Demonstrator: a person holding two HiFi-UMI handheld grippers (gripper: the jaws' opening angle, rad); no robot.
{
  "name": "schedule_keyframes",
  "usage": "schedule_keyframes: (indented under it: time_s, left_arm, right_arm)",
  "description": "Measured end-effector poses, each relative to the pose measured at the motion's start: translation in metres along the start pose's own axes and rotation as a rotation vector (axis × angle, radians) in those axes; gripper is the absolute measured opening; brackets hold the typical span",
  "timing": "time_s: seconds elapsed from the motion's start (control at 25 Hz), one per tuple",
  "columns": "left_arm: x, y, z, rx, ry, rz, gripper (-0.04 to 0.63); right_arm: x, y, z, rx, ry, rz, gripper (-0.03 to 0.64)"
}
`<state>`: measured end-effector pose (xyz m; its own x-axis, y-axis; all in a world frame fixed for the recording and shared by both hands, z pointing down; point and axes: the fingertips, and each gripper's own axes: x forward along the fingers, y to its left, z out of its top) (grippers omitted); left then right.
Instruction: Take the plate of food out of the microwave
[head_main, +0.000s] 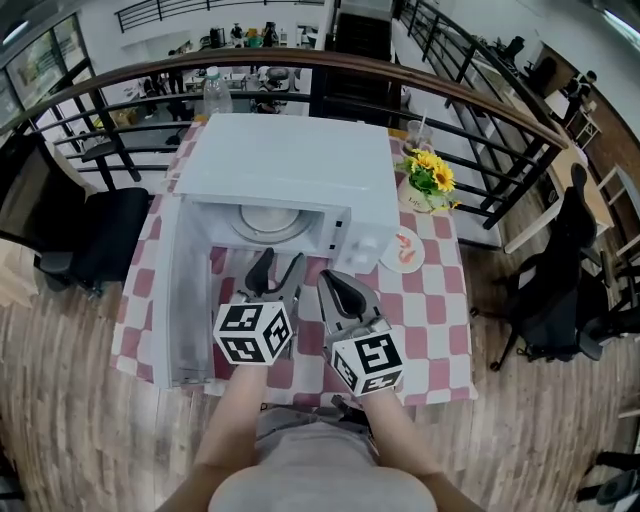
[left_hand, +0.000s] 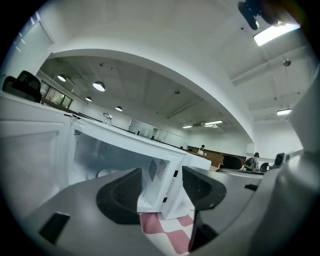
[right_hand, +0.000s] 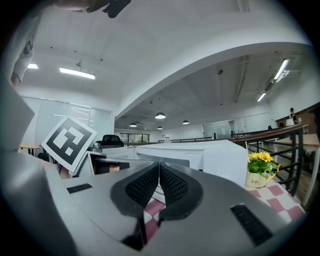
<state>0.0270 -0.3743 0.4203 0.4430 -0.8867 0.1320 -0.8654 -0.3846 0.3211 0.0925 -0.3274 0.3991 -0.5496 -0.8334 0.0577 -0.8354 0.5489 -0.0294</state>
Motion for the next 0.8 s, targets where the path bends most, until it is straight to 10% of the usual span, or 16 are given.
schedule_keyframes:
  time_s: [0.8]
  left_arm:
    - [0.045,0.088,-0.055,-0.532,0.083,0.163,0.402]
  right_arm:
    - [0.042,-0.004,-0.031,0.043,0.056,-0.005,0.026]
